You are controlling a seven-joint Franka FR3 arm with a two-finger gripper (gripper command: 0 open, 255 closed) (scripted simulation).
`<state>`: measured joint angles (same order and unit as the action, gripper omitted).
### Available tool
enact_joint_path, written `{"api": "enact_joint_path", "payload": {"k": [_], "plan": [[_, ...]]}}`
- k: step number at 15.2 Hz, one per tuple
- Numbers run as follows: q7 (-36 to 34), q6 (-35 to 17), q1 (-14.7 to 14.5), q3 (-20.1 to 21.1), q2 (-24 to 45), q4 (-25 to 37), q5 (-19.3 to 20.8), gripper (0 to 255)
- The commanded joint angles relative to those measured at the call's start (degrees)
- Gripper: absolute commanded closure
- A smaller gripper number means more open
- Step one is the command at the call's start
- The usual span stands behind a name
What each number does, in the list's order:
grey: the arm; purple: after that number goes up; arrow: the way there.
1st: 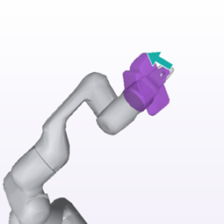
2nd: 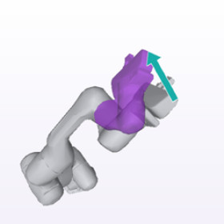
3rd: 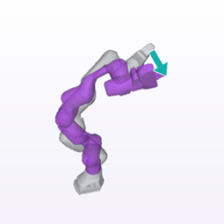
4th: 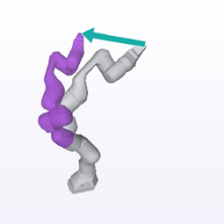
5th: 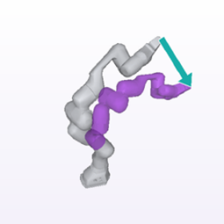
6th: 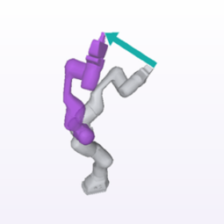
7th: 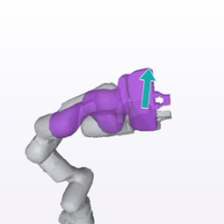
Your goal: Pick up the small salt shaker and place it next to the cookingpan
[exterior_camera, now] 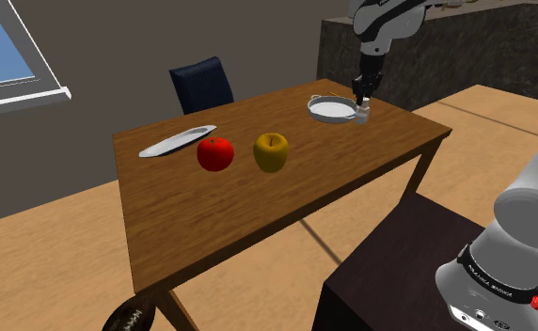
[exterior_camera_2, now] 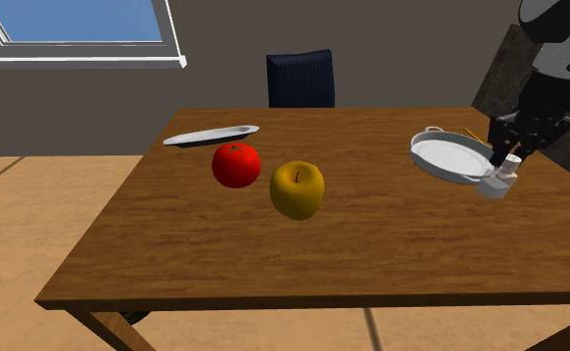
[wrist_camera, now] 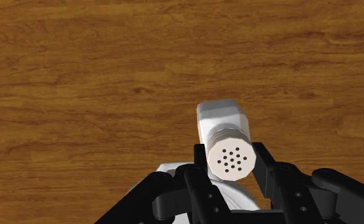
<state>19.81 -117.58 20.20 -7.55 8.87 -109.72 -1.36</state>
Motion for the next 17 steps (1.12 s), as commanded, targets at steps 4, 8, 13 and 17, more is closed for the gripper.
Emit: {"api": "enact_joint_path", "payload": {"k": [4, 8, 13, 17], "plan": [[0.2, -3.7, 0.1, 0.0, 1.2, -2.4, -0.2, 255], [0.3, -4.6, 0.1, 0.0, 1.7, -2.9, -0.3, 255], [0.3, -4.6, 0.1, 0.0, 1.7, -2.9, -0.3, 0], [0.3, -4.6, 0.1, 0.0, 1.7, -2.9, -0.3, 0]]}}
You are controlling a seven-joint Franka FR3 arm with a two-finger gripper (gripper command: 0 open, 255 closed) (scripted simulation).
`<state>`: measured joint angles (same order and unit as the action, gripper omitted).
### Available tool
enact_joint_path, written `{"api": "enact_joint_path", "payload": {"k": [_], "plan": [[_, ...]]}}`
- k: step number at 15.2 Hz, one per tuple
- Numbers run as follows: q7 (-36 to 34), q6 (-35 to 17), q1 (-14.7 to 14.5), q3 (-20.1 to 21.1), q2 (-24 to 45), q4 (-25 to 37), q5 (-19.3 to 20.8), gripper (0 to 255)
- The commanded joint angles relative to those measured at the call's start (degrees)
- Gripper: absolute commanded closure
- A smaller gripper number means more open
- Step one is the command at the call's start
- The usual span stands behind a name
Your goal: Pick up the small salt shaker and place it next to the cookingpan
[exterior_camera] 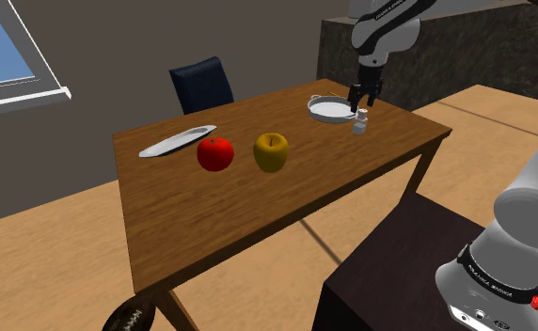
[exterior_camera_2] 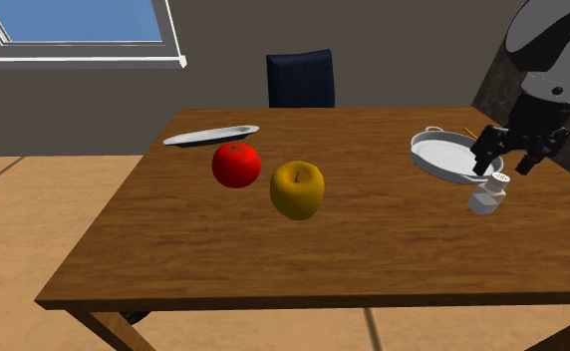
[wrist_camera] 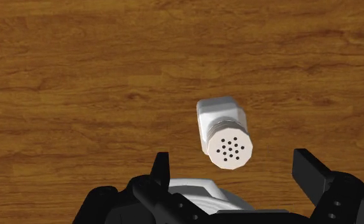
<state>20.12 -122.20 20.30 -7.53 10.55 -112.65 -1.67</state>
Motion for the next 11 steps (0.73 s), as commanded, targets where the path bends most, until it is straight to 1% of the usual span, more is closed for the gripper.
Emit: {"api": "enact_joint_path", "payload": {"k": [1, 5, 11], "plan": [[0.0, 0.0, 0.0, 0.0, 0.0, 0.0, 0.0, 0], [-0.3, 6.8, -0.1, -0.1, -2.6, 4.2, 0.5, 0], [-0.3, 6.8, -0.1, -0.1, -2.6, 4.2, 0.5, 0]]}}
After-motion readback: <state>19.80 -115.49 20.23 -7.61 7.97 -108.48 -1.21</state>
